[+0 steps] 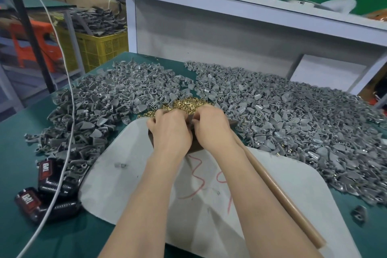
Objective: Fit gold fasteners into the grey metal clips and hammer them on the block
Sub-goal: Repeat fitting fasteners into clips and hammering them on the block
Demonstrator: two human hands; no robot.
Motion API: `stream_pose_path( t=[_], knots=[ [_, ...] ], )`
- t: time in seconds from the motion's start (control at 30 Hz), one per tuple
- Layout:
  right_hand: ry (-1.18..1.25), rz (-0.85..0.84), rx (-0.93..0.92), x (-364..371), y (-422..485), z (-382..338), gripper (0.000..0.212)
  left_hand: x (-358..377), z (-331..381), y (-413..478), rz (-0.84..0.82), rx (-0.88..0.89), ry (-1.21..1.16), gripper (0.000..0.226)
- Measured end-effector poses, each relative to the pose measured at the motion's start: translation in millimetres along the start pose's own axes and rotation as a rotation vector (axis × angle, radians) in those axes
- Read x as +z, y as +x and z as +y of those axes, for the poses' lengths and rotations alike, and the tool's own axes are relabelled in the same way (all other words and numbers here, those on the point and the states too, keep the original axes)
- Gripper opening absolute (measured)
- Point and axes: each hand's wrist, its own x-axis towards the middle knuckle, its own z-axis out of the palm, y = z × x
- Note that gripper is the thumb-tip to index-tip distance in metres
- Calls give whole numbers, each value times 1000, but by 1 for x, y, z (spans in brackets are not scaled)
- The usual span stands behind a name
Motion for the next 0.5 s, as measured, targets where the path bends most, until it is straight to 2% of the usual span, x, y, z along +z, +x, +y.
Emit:
stream_pose_path(
  t=[0.1, 0.17, 0.23, 0.3, 0.4, 0.5],
  knots=[
    [143, -19, 49, -9, -4, 12, 19, -2, 1, -1, -10, -22, -15, 13],
    [179, -7, 216, -17, -12, 34, 30, -4, 2, -1, -17, -31, -30, 12],
    [69, -122, 436, -24, -22, 58, 32, -4, 2, -1, -23, -22, -17, 12],
    [-26, -298, 561, -26, -32, 71, 28, -4, 3, -2, -30, -10, 4, 12],
    [-1, -322, 552, -19, -35, 77, 21, -5, 2, -3, -41, -13, 5, 10],
    [165, -193, 521, -24, -32, 78, 22, -5, 2, -3, -37, -17, -4, 9]
  ],
)
